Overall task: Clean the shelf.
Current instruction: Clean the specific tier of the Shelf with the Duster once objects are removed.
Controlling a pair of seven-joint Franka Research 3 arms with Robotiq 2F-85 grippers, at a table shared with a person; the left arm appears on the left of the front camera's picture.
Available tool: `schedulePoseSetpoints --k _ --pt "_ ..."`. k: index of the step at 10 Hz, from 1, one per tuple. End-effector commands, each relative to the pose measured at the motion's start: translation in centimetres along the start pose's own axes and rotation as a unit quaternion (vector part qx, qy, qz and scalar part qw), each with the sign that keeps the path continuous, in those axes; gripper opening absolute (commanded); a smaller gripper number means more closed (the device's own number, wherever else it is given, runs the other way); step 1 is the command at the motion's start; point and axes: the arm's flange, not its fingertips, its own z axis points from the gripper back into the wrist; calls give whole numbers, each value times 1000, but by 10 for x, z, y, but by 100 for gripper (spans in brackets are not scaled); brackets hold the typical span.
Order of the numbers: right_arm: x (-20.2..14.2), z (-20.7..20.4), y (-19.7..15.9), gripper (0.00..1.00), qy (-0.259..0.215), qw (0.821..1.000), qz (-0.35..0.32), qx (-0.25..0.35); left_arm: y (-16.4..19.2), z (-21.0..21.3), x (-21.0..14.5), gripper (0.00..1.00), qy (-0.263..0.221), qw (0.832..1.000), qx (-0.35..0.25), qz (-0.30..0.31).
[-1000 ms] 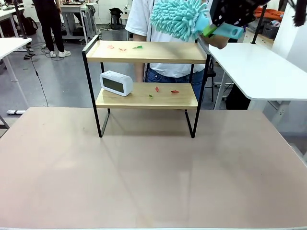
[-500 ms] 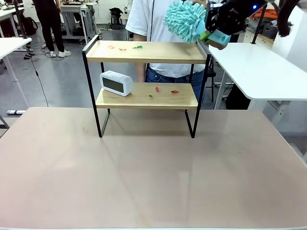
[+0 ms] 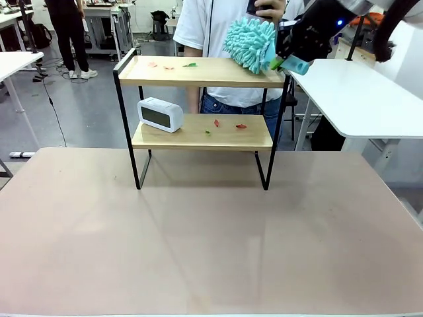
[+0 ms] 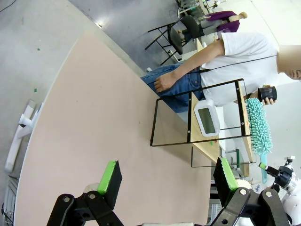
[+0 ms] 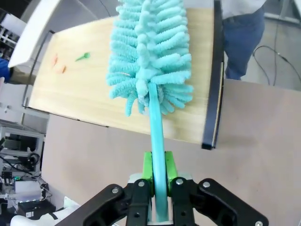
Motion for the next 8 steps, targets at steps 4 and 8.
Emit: schedulePoseSetpoints --k 4,8 --pt "-1 -29 46 0 42 998 39 17 1 -1 1 100 -4 1000 -12 -9" --pt "8 -50 64 0 96 988 89 79 1 -1 1 100 -4 1000 -12 -9"
